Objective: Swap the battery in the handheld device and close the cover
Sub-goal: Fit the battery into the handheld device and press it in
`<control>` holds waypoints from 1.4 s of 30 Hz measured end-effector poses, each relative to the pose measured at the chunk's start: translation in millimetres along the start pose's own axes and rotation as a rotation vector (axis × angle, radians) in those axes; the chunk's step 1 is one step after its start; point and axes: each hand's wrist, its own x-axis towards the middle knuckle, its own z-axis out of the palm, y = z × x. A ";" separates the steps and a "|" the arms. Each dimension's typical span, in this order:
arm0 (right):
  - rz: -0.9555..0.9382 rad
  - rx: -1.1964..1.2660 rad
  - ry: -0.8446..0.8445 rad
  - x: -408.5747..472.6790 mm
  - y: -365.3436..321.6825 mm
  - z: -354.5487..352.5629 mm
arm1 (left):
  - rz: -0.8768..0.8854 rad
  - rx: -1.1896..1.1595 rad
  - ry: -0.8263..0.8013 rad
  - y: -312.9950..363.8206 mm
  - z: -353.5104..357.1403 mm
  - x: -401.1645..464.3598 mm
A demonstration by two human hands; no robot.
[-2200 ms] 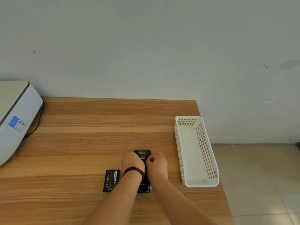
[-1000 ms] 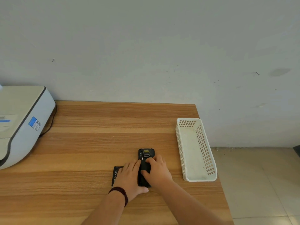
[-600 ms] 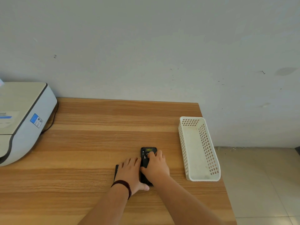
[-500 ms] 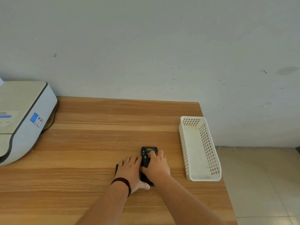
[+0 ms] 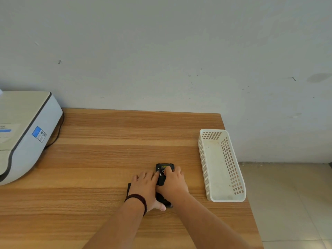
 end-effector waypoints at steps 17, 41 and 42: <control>-0.045 0.022 0.186 -20.8 -1.5 -1.5 | -0.069 -0.158 0.052 -4.7 5.6 -13.0; 0.135 -0.094 0.094 -22.1 19.5 -51.1 | -0.060 -0.088 0.103 9.1 1.4 -27.5; 0.136 -0.096 0.078 -22.1 21.4 -49.1 | -0.056 -0.088 0.098 10.4 1.1 -26.9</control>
